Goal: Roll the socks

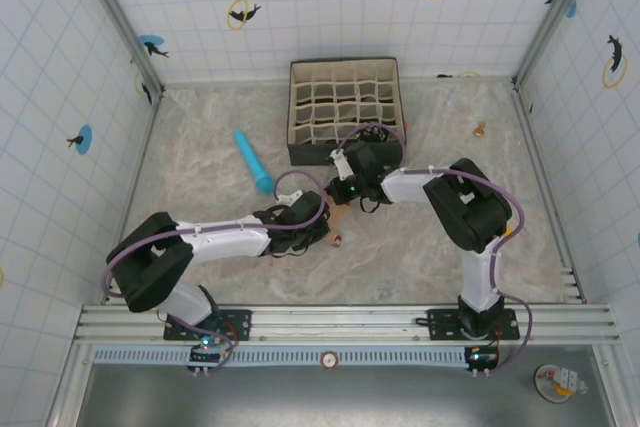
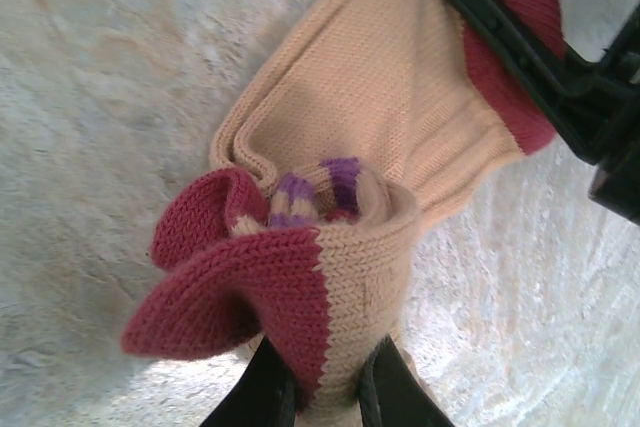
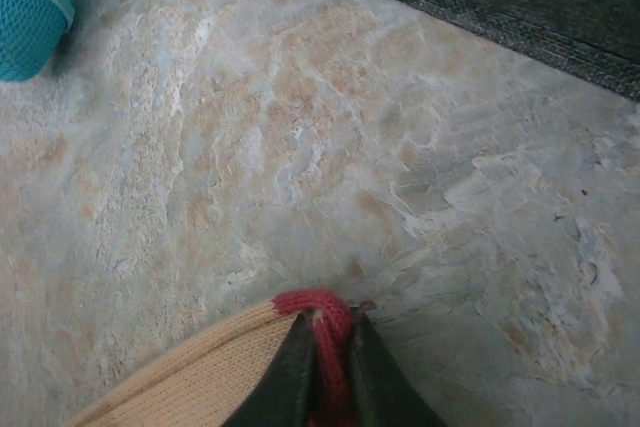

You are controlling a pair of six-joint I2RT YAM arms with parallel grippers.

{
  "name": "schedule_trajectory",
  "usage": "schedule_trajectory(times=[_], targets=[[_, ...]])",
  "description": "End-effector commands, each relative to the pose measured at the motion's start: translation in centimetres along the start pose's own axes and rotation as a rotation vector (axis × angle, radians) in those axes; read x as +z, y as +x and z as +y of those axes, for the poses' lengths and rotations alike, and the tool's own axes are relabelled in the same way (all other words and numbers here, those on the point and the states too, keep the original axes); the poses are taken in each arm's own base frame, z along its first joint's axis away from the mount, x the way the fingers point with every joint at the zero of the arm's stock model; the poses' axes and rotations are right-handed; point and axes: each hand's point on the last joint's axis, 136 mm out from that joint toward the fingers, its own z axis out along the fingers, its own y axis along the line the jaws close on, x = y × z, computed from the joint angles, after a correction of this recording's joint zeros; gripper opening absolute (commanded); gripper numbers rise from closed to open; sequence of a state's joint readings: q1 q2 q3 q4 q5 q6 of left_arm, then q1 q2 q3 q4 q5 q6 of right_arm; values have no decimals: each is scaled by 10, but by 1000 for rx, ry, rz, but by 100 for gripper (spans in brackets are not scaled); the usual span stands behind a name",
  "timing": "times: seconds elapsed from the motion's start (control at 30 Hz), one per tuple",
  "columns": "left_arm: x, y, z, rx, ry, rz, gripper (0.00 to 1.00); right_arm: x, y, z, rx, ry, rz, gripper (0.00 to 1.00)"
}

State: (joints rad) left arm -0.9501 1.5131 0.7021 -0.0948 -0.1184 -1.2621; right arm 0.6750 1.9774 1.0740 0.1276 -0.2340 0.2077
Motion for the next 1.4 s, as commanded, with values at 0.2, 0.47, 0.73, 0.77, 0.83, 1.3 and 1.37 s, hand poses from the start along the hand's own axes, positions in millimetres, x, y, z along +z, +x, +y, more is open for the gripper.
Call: schedule_trajectory(times=[0.2, 0.47, 0.73, 0.77, 0.83, 1.3, 1.37], targets=[[-5, 3, 32, -12, -153, 21, 0, -44, 7, -8, -125, 111, -98, 56], [-3, 2, 29, -12, -147, 50, 0, -102, 42, 18, -306, 185, -230, 77], [-2, 4, 25, 9, -119, 90, 0, -132, 87, 73, -582, 123, -360, 79], [-2, 4, 22, 21, -104, 90, 0, -132, 91, 80, -610, 118, -369, 79], [-1, 4, 17, 42, -82, 95, 0, -133, 96, 90, -649, 118, -396, 78], [2, 19, -1, 91, 19, 143, 0, -95, 93, 124, -698, 54, -403, 63], [0, 20, -3, 92, 35, 147, 0, -91, 92, 123, -695, 62, -406, 61]])
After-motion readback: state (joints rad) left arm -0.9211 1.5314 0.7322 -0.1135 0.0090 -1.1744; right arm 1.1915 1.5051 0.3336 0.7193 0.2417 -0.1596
